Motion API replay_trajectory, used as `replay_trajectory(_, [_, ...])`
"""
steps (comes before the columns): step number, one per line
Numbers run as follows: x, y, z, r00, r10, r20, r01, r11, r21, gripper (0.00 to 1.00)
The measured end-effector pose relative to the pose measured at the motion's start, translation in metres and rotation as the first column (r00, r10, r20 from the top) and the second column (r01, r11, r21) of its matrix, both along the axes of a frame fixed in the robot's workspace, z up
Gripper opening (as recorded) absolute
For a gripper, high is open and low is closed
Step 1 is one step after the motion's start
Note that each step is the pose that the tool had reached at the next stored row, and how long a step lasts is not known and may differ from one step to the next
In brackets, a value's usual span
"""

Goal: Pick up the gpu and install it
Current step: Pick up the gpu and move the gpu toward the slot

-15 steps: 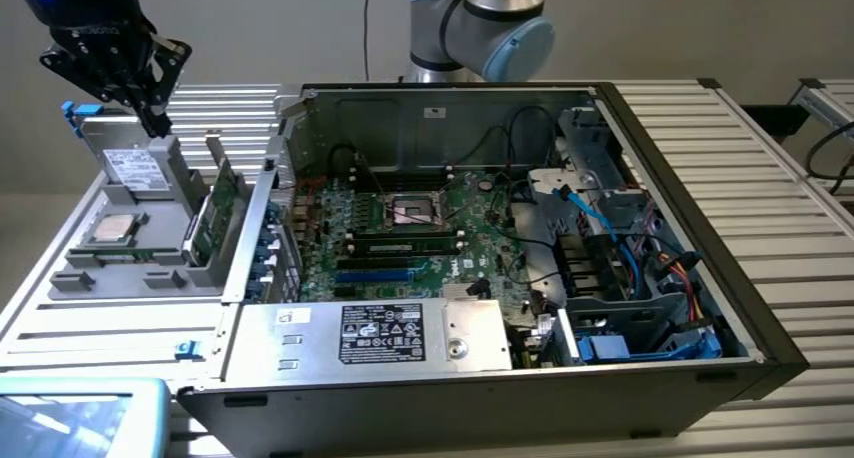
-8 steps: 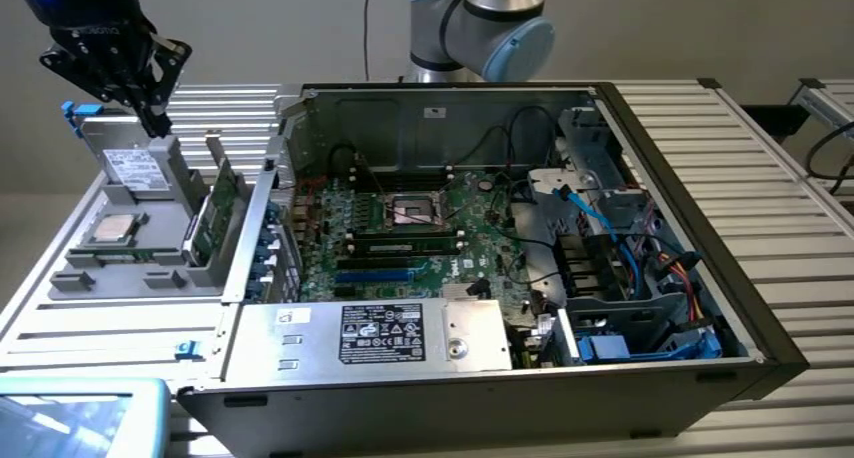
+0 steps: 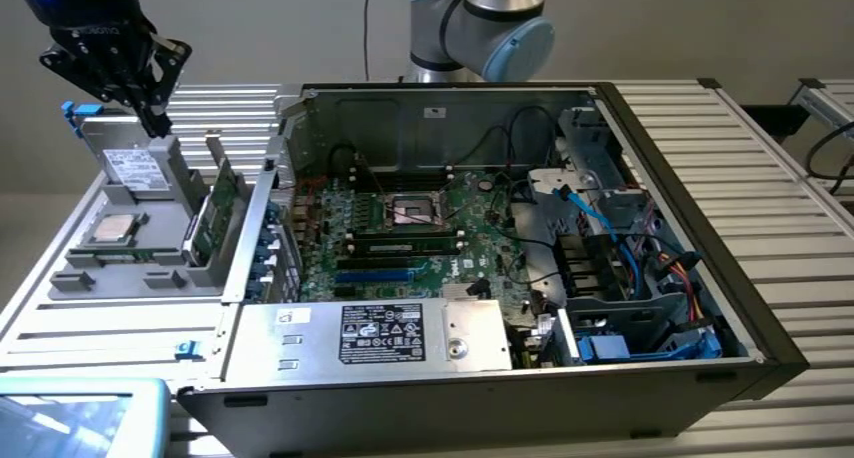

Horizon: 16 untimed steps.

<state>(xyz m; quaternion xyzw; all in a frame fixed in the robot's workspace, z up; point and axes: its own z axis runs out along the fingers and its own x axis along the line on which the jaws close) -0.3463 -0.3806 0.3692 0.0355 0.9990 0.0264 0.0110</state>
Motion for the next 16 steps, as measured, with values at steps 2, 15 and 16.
replay_trajectory(2, [0.0, 0.0, 0.0, 1.0, 0.0, 0.0, 0.0, 1.0, 0.0, 0.13])
replay_trajectory(15, [-0.001, 0.0, -0.0112, 1.0, 0.0, 0.0033, 0.0, 1.0, 0.0023, 0.49])
replay_trajectory(16, [-0.001, 0.0, -0.0131, 1.0, -0.001, 0.0033, 0.001, 1.0, 0.0023, 0.49])
